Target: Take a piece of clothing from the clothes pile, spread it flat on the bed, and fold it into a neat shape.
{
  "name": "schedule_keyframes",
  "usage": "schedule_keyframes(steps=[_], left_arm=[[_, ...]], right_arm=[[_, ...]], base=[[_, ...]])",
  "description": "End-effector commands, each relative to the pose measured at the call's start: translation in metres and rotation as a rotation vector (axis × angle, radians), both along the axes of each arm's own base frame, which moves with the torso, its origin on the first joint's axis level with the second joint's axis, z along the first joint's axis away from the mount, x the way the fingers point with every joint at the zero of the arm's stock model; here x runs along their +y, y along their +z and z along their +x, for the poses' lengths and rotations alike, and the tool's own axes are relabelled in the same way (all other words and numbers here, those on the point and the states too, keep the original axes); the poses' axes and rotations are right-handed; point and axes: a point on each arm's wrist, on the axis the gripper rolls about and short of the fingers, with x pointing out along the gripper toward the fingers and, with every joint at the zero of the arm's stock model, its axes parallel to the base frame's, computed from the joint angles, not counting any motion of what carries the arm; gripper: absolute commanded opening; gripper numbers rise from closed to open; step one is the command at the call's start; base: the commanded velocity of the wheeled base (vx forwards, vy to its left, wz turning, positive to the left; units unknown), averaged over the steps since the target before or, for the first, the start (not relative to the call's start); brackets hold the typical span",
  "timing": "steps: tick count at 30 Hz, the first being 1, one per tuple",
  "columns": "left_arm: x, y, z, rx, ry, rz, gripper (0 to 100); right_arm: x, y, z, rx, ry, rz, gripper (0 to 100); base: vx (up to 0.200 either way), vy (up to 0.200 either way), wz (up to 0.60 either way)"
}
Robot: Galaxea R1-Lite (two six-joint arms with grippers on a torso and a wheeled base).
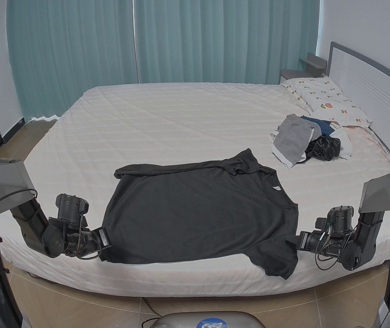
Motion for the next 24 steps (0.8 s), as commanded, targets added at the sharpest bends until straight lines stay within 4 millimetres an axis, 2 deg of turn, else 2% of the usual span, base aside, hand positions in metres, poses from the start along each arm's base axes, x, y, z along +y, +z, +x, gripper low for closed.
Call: schedule_keyframes(steps=[1,6,12,20,21,24], left_arm=[[0.001,0.003,0.003,-0.015,0.012,-0.008,0],[0.002,0.003,0.007,-0.022,0.037,-0.029,0],[0.004,-0.005,0.014,-0.008,0.053,-0.038,0],[0.003,-0.01,0.019,-0.04,0.085,-0.076,0],[0.003,-0.011,0.019,-0.038,0.085,-0.076,0],[0.003,-0.012,0.019,-0.035,0.084,-0.075,0]], right_arm=[[0.007,-0.008,0.017,-0.039,-0.029,-0.029,0],[-0.002,-0.003,0.031,-0.09,-0.087,-0.004,0],[-0.007,0.005,0.049,-0.163,-0.135,0.071,0],[-0.006,-0.004,0.051,-0.14,-0.122,0.068,0],[-0.006,-0.006,0.051,-0.135,-0.119,0.069,100],[-0.006,-0.006,0.049,-0.133,-0.118,0.069,100]], base=[[0.0,0.0,0.0],[0.0,0.0,0.0],[0.0,0.0,0.0],[0.0,0.0,0.0],[0.0,0.0,0.0],[0.0,0.0,0.0]])
